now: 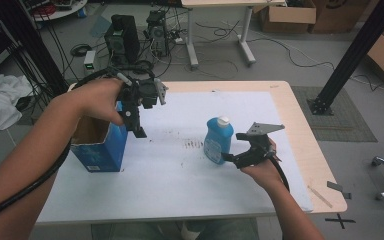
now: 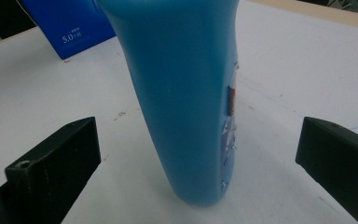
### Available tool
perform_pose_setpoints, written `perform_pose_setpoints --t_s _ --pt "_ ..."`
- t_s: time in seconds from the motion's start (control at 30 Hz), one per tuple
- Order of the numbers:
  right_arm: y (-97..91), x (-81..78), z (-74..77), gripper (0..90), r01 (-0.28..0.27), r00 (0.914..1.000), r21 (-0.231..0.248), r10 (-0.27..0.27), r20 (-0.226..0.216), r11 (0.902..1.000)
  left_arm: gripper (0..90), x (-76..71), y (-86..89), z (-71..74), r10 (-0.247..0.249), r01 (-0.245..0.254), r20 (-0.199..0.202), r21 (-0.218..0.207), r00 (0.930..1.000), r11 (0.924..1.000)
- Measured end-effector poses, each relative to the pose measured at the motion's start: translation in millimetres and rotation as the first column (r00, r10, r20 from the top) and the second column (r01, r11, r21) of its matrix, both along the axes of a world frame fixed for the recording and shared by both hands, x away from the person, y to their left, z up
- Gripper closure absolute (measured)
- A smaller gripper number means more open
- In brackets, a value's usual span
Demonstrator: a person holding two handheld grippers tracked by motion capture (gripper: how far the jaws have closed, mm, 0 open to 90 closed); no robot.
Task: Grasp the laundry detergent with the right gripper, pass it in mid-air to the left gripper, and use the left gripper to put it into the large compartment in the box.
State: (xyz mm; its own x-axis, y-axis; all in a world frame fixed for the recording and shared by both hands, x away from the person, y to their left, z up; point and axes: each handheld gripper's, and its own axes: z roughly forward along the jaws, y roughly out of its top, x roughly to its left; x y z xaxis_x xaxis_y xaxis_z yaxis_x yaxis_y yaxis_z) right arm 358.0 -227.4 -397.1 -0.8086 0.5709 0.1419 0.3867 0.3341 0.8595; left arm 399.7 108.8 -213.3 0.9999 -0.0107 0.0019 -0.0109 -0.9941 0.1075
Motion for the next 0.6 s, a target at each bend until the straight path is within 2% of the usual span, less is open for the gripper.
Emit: perform_pose_setpoints --t_s 0.3,0.43,0.6 --pt "13.8 5.8 -21.4 0.0 0.027 0.9996 0.0 -0.027 -0.001 0.9996 0.1 -1.5 3.8 1.4 0.004 -0.004 0.001 0.002 1.0 1.0" --pt "18.6 8.1 -34.7 0.0 0.054 0.9985 0.027 -0.054 0.0 0.9981 0.1 -1.6 3.7 0.1 0.005 -0.005 -0.003 0.007 1.0 1.0" --pt "27.1 11.0 -44.6 0.0 0.074 0.9972 0.015 -0.074 0.003 0.9971 0.1 -2.6 2.5 0.4 0.004 -0.004 -0.003 0.006 1.0 1.0"
